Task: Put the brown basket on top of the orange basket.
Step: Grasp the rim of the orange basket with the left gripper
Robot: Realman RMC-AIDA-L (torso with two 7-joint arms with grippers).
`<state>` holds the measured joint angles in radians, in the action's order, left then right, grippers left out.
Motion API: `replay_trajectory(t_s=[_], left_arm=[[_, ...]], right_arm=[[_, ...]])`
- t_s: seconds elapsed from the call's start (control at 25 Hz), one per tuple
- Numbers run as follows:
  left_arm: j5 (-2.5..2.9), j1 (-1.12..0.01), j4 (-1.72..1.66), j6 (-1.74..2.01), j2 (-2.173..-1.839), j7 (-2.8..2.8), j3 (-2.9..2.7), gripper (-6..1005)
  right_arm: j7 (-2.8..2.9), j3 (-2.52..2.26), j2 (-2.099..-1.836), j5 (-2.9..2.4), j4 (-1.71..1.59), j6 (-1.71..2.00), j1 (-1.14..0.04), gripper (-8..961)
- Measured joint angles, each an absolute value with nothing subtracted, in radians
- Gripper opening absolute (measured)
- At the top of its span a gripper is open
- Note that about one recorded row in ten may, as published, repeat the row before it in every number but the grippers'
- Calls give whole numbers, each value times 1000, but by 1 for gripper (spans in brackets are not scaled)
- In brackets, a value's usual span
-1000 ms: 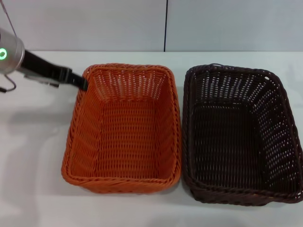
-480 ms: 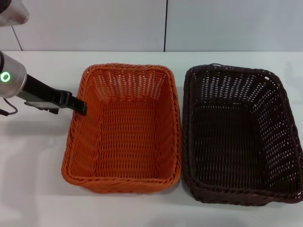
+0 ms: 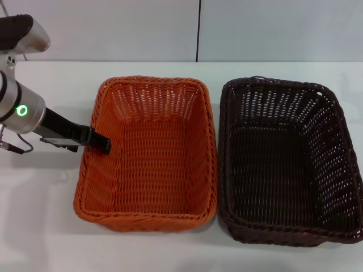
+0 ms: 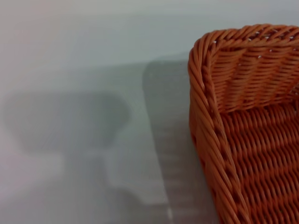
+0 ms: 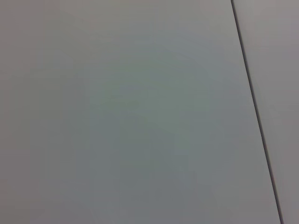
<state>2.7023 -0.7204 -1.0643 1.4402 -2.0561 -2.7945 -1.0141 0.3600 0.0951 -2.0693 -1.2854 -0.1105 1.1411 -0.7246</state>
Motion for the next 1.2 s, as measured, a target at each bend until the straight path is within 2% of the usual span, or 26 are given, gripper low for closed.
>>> replay_trajectory(t_s=[0.48,0.8,0.92,1.2], left_arm=[[2703,-724,-1061,1431,-2057,-2775,-1018,697],[2710,-733,-1066,1431,-2054,-2771,-1018,429],[2711,-733,-1071,1432,-2053,-2766,-1017,199],[2712,-726,-1179,1480,-2034,-2721,-1005,186]], right_arm=[[356,95,-2069,-1268,-110,1114,-728,542],[356,95,-2069,-1262,-112,1114,-722,542],[356,95,-2069,-1262,-112,1114,-721,542],[356,95,-2069,-1262,-112,1114,-721,541]])
